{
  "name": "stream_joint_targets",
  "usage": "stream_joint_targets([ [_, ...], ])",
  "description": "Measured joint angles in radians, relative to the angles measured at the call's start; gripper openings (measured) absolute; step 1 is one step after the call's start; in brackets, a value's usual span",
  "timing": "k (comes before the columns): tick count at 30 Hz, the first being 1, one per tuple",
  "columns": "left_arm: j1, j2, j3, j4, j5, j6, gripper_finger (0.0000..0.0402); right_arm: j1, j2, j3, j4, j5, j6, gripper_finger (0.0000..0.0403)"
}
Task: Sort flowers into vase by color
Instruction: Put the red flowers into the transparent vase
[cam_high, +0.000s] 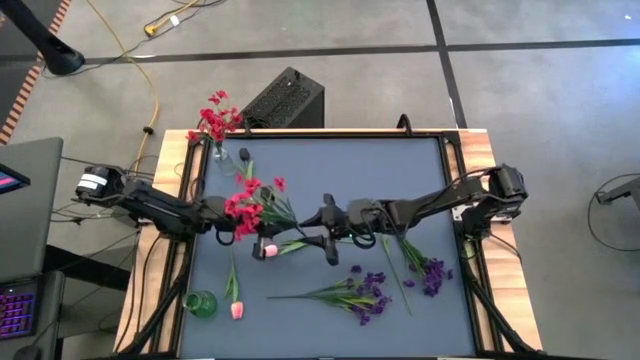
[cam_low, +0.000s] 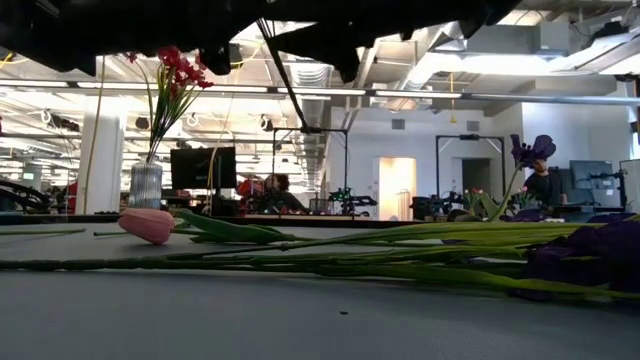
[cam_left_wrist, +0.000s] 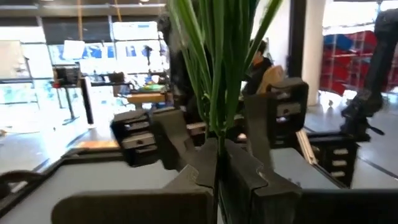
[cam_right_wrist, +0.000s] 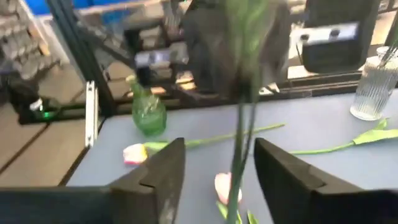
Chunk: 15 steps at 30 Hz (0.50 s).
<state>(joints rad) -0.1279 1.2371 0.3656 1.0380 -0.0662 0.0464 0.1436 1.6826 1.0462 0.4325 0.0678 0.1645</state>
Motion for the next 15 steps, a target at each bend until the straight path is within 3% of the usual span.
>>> stream_joint_targets([
  [3, 0.01, -0.08, 0.005, -0.088, -0.008, 0.0, 0.0, 0.0, -0.06, 0.0, -0.134, 0.0, -0.006, 0.0252],
  [6, 0.022, -0.202, 0.047, -0.313, -0.04, 0.005, 0.0, 0.0, -0.109, 0.0, -0.249, 0.043, 0.006, 0.0259],
  [12, 0.024, -0.426, 0.208, -0.885, -0.246, 0.056, 0.0, 0.0, -0.124, 0.0, -0.311, 0.095, 0.018, 0.026],
  [15, 0.024, -0.506, 0.275, -1.089, -0.382, 0.06, 0.0, 0.001, -0.113, -0.001, -0.312, 0.095, 0.018, 0.026],
])
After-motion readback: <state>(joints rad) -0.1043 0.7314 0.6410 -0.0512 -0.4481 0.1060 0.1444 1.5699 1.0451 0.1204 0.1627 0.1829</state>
